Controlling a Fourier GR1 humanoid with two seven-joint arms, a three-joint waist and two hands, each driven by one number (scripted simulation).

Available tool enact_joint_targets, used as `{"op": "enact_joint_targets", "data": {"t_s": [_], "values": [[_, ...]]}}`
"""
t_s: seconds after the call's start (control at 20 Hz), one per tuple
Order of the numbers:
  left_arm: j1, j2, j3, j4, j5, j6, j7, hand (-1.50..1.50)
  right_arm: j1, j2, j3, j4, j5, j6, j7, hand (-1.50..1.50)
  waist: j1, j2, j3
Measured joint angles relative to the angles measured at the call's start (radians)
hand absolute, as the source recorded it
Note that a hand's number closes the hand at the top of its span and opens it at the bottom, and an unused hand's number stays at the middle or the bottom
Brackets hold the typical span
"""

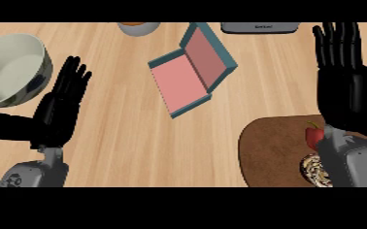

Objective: Pick the cupcake from the cutting board and place it in the cardboard box

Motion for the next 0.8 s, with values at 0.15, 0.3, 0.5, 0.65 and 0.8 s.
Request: {"op": "enact_joint_targets", "data": {"t_s": [0.15, 0.3, 0.5, 0.65, 0.8], "values": [[0.019, 0.013, 0.015, 0.003, -0.013, 0.015, 0.006, 0.00, 0.121, -0.012, -0.085, -0.007, -0.034, -0.026, -0.004, 1.50, -0.031, -0.021, -0.012], [0.051, 0.033, 0.054, 0.006, -0.023, 0.043, 0.009, 0.00, 0.271, -0.028, -0.226, 0.023, -0.073, -0.084, 0.001, 1.50, -0.088, -0.034, -0.015], [0.075, 0.035, 0.063, 0.002, -0.020, 0.054, 0.026, 0.00, 0.493, -0.104, -0.326, 0.157, 0.009, -0.137, 0.017, -1.50, -0.109, -0.027, -0.021], [0.084, 0.027, 0.054, 0.006, -0.022, 0.050, 0.032, 0.00, 0.636, -0.102, -0.411, 0.190, 0.020, -0.142, -0.091, -1.50, -0.087, -0.033, -0.022], [0.105, 0.022, 0.030, -0.030, -0.034, 0.052, 0.056, 0.00, 0.778, -0.115, -0.460, 0.148, 0.021, -0.085, -0.177, -1.50, -0.062, -0.037, -0.023]]}}
